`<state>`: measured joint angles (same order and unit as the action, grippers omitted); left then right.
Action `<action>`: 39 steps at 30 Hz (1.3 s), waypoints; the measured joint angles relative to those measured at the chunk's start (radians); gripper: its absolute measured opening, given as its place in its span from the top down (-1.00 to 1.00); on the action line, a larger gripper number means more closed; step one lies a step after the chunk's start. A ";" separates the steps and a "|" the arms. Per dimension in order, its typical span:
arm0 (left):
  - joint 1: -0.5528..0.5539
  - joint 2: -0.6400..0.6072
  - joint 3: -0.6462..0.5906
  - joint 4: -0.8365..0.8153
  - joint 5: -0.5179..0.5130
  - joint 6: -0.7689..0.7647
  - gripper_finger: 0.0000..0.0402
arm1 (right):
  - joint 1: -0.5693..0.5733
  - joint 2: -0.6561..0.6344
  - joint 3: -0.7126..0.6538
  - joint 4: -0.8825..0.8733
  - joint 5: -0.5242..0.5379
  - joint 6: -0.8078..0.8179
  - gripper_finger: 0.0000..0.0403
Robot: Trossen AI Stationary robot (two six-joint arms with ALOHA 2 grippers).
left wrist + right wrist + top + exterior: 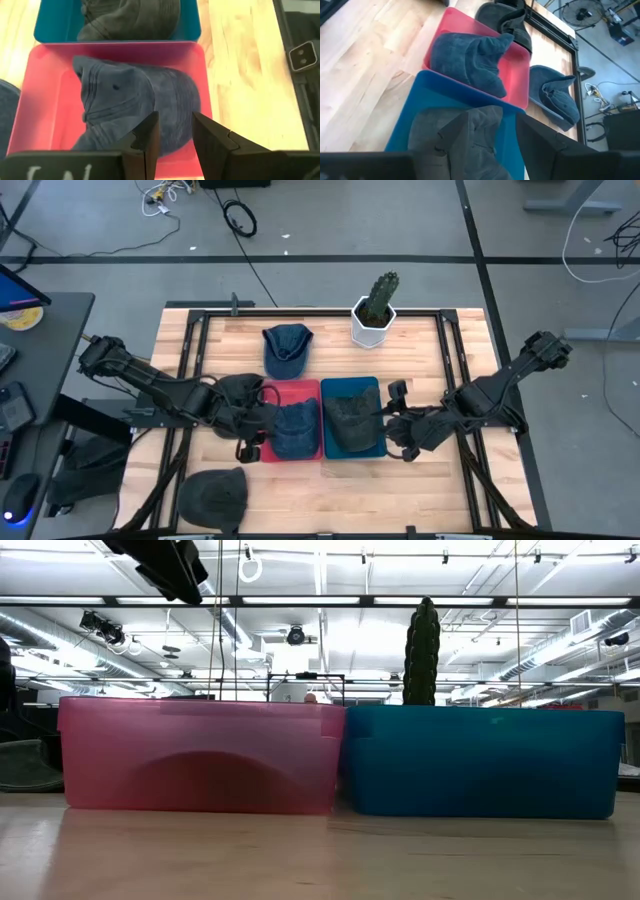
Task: Pick & Place hat
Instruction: Put the top gray cap into the blue bin
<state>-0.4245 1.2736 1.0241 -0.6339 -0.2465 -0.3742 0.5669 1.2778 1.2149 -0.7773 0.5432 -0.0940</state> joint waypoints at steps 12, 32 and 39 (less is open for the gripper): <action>-0.066 -0.016 -0.001 -0.123 -0.229 0.018 0.42 | -0.031 0.000 0.000 -0.001 -0.001 0.033 0.18; -0.431 -0.164 -0.158 -0.095 -0.946 -0.012 0.42 | -0.005 -0.269 -0.154 0.144 -0.001 0.035 0.18; -0.427 -0.182 -0.209 -0.101 -1.014 0.016 0.42 | -0.011 -0.407 -0.248 0.270 0.065 -0.046 0.18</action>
<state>-0.8510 1.0914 0.8148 -0.7348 -1.2606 -0.3581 0.5560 0.8704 0.9671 -0.5072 0.6085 -0.1398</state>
